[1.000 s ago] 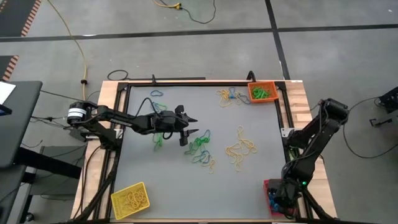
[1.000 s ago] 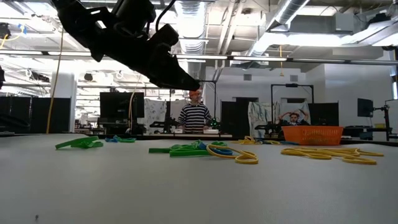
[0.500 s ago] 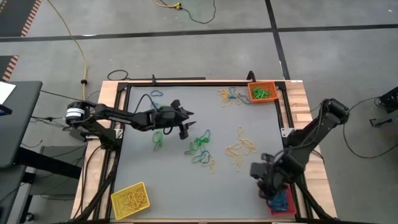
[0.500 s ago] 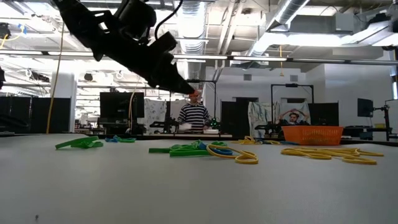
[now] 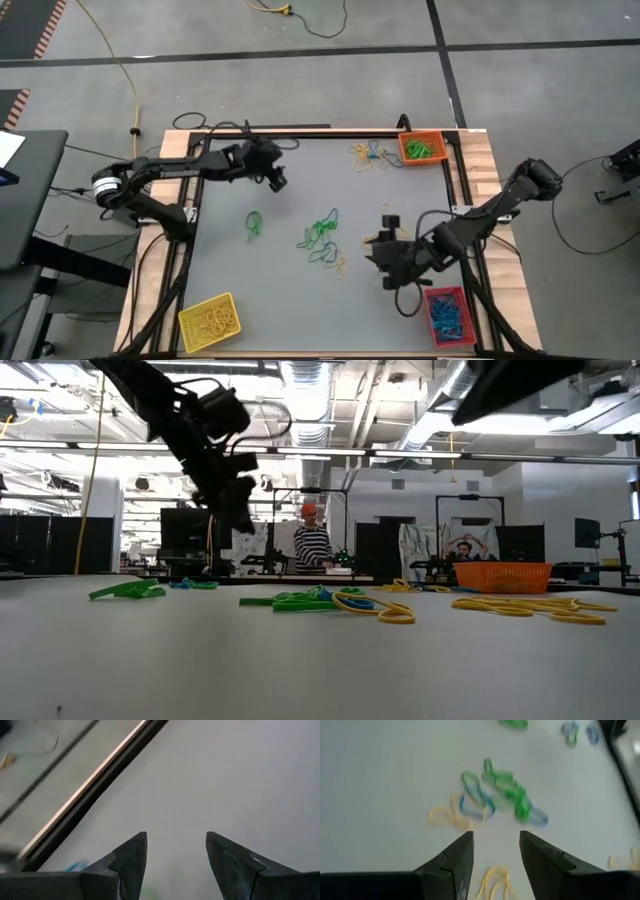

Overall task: Sort rubber bands into baskets
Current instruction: Put the blue rubber band into the red bin

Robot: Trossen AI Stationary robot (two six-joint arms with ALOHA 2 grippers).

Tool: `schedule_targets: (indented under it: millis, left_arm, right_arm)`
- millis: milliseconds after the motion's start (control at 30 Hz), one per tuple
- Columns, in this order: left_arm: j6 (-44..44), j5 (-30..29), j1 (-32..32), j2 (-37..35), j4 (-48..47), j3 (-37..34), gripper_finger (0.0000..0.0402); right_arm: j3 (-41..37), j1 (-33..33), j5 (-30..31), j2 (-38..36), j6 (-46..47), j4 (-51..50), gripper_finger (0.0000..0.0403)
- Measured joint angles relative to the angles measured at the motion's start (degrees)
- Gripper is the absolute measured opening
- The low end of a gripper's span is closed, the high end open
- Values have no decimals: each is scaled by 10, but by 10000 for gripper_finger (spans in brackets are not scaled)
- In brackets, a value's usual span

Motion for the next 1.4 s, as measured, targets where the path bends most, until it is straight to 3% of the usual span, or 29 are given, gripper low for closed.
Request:
schedule_targets:
  millis: [133,433,667,1033,1400]
  left_arm:
    - [0,15,55,0,-29,2,194]
    - [0,56,166,6,-65,3,194]
    - [-6,62,216,6,-87,3,194]
    - [-61,120,216,17,-88,21,194]
    - [-67,67,187,176,-178,140,194]
  right_arm:
    - [-36,-33,-30,1,-82,95,189]
    - [-110,-103,-109,1,-146,260,189]
    - [-122,-138,-152,1,-167,310,189]
    - [-122,-156,-169,1,-194,345,189]
    - [-122,-154,-169,1,-201,347,189]
